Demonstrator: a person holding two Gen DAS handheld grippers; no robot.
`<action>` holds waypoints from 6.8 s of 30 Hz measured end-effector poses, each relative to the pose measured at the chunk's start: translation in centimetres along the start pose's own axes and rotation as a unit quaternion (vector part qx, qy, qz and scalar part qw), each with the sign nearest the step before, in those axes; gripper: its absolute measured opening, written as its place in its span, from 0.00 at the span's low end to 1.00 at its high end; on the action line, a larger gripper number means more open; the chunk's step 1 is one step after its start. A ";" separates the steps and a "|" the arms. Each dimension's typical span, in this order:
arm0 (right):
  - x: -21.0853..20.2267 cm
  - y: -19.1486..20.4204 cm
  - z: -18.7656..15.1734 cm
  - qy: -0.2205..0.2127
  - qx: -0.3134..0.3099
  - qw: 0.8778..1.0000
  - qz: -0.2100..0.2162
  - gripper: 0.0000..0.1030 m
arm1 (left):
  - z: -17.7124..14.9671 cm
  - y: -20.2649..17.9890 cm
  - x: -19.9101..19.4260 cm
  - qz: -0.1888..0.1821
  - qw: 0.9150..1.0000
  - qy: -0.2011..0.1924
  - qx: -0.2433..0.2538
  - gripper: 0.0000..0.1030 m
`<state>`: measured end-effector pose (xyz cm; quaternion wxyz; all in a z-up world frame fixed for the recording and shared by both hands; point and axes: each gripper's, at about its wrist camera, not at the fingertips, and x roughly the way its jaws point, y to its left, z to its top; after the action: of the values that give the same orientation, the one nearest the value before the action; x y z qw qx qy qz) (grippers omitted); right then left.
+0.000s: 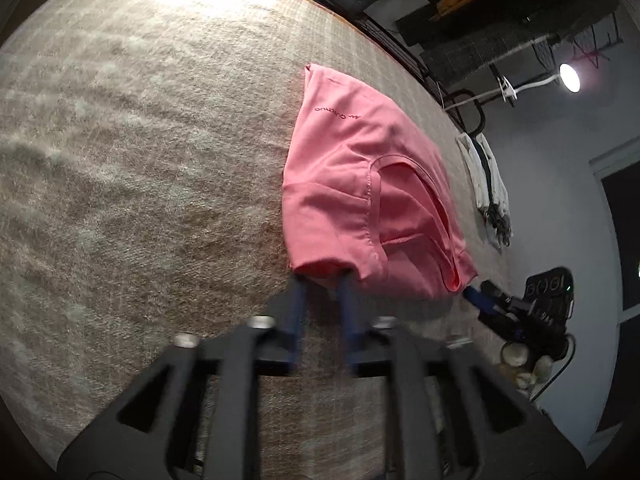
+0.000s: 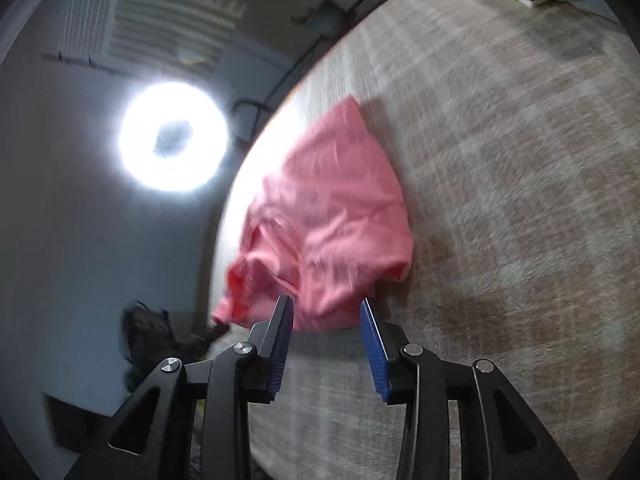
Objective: Fold small clothes
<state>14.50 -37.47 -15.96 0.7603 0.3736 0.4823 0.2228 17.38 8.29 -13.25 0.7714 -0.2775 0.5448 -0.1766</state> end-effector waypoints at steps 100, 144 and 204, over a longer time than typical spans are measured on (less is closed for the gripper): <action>8.4 8.5 12.5 -0.054 -0.188 0.974 -0.117 0.30 | 12.1 -7.6 8.0 0.150 0.973 -0.120 0.126 0.08; 4.2 -2.8 9.6 0.014 0.005 1.000 0.009 0.42 | 7.1 1.7 5.5 -0.021 0.996 -0.006 -0.090 0.42; -17.6 4.1 18.3 -0.176 -0.173 0.938 -0.245 0.04 | 8.3 -41.6 22.1 -0.018 0.959 -0.091 0.269 0.06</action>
<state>23.38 -53.66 1.91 0.9170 0.1401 0.3713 0.0403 34.01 -35.08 -1.78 0.8604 -0.0841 0.3999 -0.3043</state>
